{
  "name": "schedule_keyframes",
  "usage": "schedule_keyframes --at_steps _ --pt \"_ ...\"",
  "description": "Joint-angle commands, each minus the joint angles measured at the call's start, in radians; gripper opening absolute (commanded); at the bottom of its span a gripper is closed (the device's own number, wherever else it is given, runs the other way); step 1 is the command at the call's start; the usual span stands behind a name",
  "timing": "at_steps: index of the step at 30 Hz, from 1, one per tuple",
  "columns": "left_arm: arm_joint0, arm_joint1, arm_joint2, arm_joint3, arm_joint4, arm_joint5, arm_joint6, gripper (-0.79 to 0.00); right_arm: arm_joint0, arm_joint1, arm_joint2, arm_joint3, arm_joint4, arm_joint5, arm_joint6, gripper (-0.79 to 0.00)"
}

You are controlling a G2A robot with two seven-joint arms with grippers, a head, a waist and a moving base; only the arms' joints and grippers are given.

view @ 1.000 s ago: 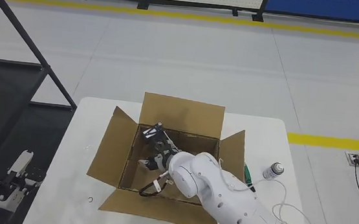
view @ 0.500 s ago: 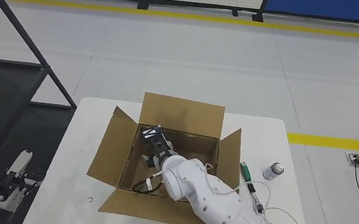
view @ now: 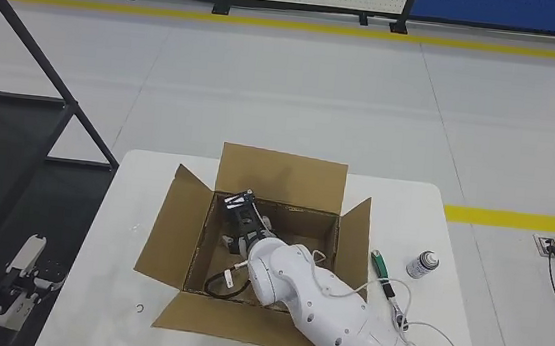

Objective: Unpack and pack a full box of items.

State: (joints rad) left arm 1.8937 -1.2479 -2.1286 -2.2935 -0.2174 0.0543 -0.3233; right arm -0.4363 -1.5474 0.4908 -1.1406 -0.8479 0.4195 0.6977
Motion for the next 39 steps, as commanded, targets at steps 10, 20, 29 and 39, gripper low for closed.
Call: schedule_keyframes --at_steps 10,20,29,39 --pt "-0.003 -0.002 0.005 0.0 0.006 0.006 0.0 0.0 -0.021 -0.007 0.036 0.043 0.008 -0.024 -0.048 0.0" --pt "-0.007 -0.004 0.007 -0.002 0.008 0.01 0.001 0.0 0.015 -0.075 0.032 0.207 0.052 -0.034 -0.065 -0.08" --pt "-0.017 -0.004 0.013 -0.003 0.021 0.018 -0.004 0.0 0.043 -0.14 0.022 0.332 0.078 -0.037 -0.093 -0.292" --pt "-0.01 -0.007 0.01 -0.001 0.018 0.012 0.003 0.0 0.068 -0.198 0.038 0.444 0.112 -0.035 -0.137 -0.336"
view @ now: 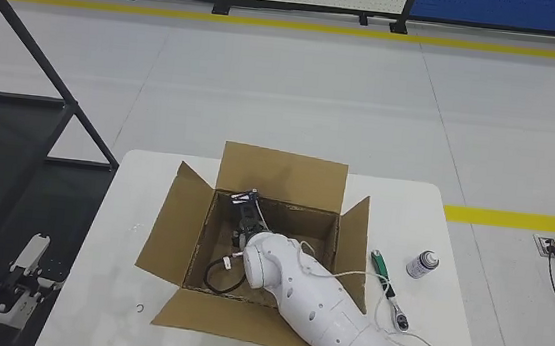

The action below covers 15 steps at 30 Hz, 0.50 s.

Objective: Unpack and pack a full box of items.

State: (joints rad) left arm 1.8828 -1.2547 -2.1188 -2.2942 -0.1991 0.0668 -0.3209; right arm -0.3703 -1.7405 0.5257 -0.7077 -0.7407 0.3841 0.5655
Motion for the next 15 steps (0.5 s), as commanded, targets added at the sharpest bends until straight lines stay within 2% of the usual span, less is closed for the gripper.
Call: schedule_keyframes --at_steps 1,4,8,12,15 --pt "0.001 -0.001 0.0 0.0 0.0 -0.001 0.0 0.0 0.004 -0.01 0.007 0.021 0.01 0.005 -0.011 -0.326" --pt "0.002 -0.001 0.0 0.0 0.001 -0.004 0.001 0.0 0.01 -0.025 0.011 0.052 0.018 -0.004 -0.015 -0.336" --pt "0.005 -0.002 0.0 0.0 0.002 -0.008 0.002 0.0 0.015 -0.042 0.016 0.088 0.021 -0.016 -0.025 -0.434" --pt "0.007 -0.003 0.0 0.001 0.004 -0.012 0.0 0.0 0.018 -0.055 0.025 0.115 0.023 -0.021 -0.039 -0.539" --pt "0.008 -0.004 0.001 0.001 0.006 -0.014 -0.002 0.0 0.018 -0.063 0.031 0.129 0.02 -0.025 -0.048 -0.683"
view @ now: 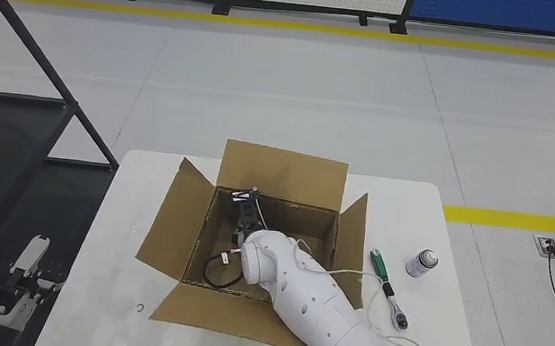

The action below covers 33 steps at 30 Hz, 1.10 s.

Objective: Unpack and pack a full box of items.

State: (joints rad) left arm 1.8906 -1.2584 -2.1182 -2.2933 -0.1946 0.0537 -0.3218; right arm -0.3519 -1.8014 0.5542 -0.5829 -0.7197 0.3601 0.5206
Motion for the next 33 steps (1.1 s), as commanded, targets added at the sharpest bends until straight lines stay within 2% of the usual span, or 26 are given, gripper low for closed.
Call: schedule_keyframes --at_steps 1,4,13,20,33 --pt "0.0 0.0 0.001 0.0 0.002 -0.002 -0.002 0.0 -0.001 -0.004 0.004 0.008 -0.002 -0.002 -0.005 -0.699" --pt "0.001 -0.001 0.002 0.0 0.004 -0.003 -0.003 0.0 -0.003 -0.01 0.01 0.014 -0.01 -0.003 -0.01 -0.785" --pt "-0.009 -0.001 0.015 -0.001 0.018 -0.001 -0.008 0.0 -0.02 -0.007 0.035 -0.005 -0.049 -0.005 0.002 -0.785" --pt "-0.023 0.0 0.029 -0.003 0.034 0.01 -0.013 0.0 -0.048 0.013 0.065 -0.052 -0.091 -0.011 0.03 -0.785" --pt "-0.045 0.002 0.047 -0.004 0.057 0.032 -0.018 0.0 -0.15 0.068 0.126 -0.256 -0.234 -0.004 0.082 -0.785"
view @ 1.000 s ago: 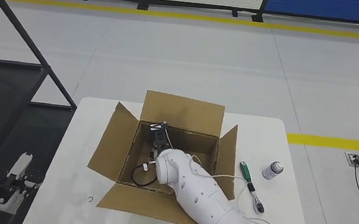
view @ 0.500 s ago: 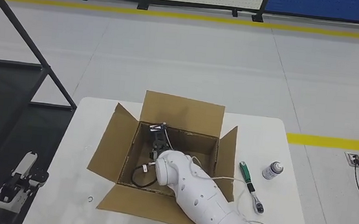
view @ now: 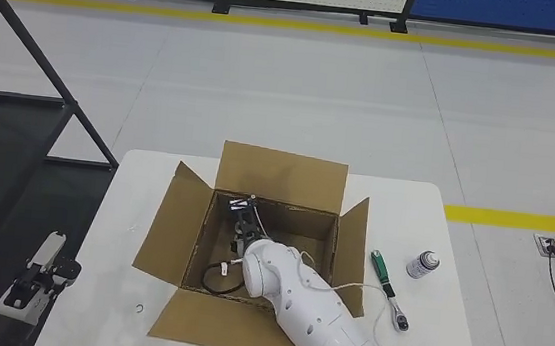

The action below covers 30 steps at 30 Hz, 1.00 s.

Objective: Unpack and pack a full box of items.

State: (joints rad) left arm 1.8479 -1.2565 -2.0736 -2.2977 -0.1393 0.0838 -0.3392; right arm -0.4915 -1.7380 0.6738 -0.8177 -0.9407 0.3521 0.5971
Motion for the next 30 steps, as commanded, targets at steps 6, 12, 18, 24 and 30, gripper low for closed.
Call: schedule_keyframes --at_steps 6,12,18,24,30 --pt "-0.014 0.002 0.012 0.0 0.012 0.012 -0.006 0.0 -0.082 0.038 0.05 -0.153 -0.094 0.018 0.055 -0.785" --pt "-0.021 0.003 0.017 0.0 0.018 0.014 -0.01 0.0 -0.147 0.073 0.109 -0.279 -0.173 0.006 0.149 -0.785" --pt "-0.022 0.003 0.019 -0.003 0.022 0.015 -0.01 0.0 -0.163 0.091 0.142 -0.337 -0.253 -0.002 0.296 -0.785" --pt "-0.023 0.003 0.016 -0.003 0.019 0.016 -0.009 0.0 -0.161 0.092 0.161 -0.334 -0.274 -0.017 0.351 -0.779" --pt "-0.024 0.003 0.014 -0.003 0.019 0.015 -0.009 0.0 -0.138 0.084 0.163 -0.303 -0.28 -0.027 0.39 -0.65"
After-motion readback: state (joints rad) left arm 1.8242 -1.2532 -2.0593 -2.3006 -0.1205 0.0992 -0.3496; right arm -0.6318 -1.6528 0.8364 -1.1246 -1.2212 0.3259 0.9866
